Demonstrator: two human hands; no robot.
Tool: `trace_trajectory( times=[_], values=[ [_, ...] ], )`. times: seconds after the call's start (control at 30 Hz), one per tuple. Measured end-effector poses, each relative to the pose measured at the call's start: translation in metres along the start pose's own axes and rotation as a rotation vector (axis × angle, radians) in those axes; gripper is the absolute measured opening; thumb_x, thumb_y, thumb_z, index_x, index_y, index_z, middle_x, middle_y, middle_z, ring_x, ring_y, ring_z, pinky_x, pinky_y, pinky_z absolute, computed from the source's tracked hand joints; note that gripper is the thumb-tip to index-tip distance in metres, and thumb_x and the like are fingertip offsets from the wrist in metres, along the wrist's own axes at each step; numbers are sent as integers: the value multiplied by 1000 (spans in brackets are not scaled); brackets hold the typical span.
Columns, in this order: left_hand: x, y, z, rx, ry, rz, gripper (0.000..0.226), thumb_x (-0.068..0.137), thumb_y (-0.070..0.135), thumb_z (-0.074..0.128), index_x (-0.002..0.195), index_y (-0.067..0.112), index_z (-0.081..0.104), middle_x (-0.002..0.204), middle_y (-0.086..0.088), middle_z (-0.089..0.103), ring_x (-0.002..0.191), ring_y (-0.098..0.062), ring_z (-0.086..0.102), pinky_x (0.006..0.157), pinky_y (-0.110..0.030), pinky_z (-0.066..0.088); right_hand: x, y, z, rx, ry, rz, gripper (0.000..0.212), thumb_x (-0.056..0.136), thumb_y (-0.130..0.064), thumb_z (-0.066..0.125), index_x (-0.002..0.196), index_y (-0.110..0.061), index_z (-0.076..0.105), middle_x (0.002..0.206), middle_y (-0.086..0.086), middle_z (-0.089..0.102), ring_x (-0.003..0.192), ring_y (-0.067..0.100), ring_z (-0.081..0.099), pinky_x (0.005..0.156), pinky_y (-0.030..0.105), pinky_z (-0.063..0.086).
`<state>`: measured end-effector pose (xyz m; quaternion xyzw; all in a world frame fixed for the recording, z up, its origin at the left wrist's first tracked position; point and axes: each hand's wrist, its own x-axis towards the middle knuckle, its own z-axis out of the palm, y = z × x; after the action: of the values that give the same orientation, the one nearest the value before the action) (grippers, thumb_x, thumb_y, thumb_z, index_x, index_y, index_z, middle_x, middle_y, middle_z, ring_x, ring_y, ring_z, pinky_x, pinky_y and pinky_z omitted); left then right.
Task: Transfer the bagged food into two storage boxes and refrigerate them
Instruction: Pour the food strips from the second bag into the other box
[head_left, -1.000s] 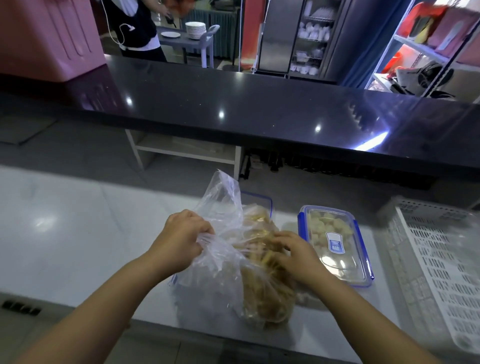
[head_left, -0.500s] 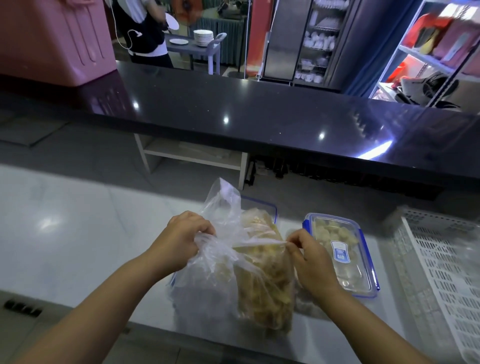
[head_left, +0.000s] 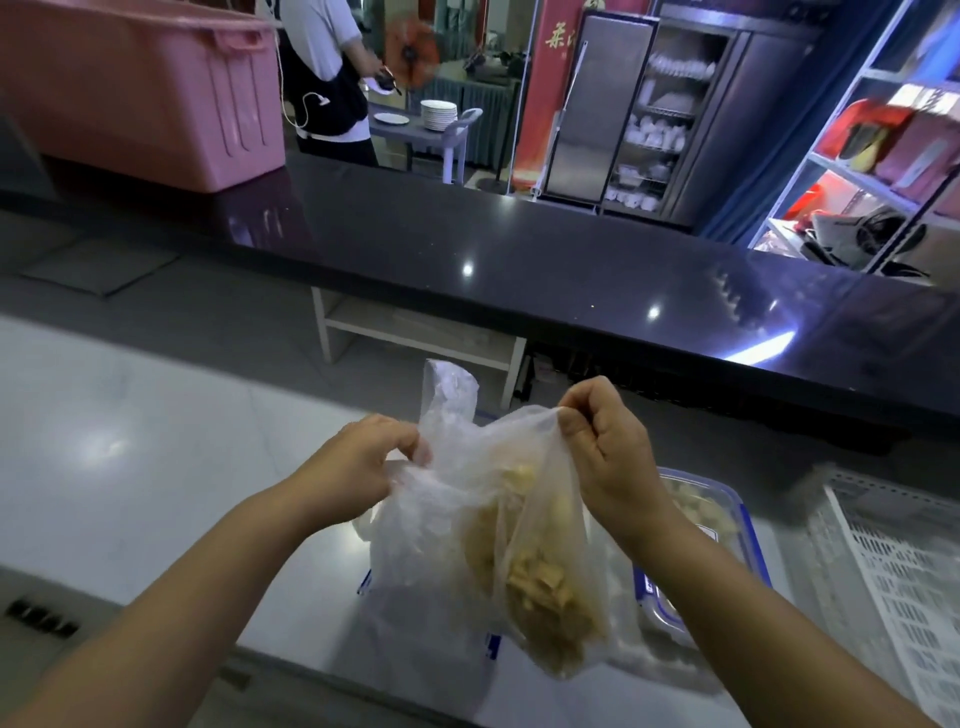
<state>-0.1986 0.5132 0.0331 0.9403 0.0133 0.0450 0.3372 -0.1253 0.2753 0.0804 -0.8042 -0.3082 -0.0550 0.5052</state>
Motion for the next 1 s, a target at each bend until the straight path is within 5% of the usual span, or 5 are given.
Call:
trace_trajectory(
  times=[0.27,0.63,0.73,0.87,1.0],
  values=[
    [-13,-17,-10,-433,64,-251,34,81,0,56,79,30,71,84,11,71,78,-3,64,65,-16,48,17,-6,24,-9,10,-52,14,93,-3,48,84,-14,49,73,-3,49,62,4,43,58,14,40],
    [2,-14,-4,-346,50,-190,34,87,4,50,87,37,58,89,15,59,76,-4,58,60,-14,44,52,-8,45,-31,35,14,16,93,-6,50,81,-17,51,71,-6,49,62,-2,45,59,11,42],
    [2,-9,-2,-472,109,-209,43,82,11,65,114,36,50,111,17,57,94,0,57,71,-12,47,50,3,41,-36,70,72,13,92,-8,51,82,-16,54,72,-5,53,62,-1,48,59,11,44],
    [4,2,1,-86,167,-105,79,74,9,66,140,30,29,142,8,27,130,-11,21,104,-27,24,45,15,37,-111,61,147,10,92,-17,56,85,-23,58,76,-7,59,72,7,57,65,20,48],
    [21,26,14,44,42,46,91,75,36,70,146,35,14,154,13,10,139,-7,3,112,-40,14,44,12,38,-74,-11,126,12,89,-19,60,83,-29,61,77,-8,62,74,6,60,66,21,51]
  ],
)
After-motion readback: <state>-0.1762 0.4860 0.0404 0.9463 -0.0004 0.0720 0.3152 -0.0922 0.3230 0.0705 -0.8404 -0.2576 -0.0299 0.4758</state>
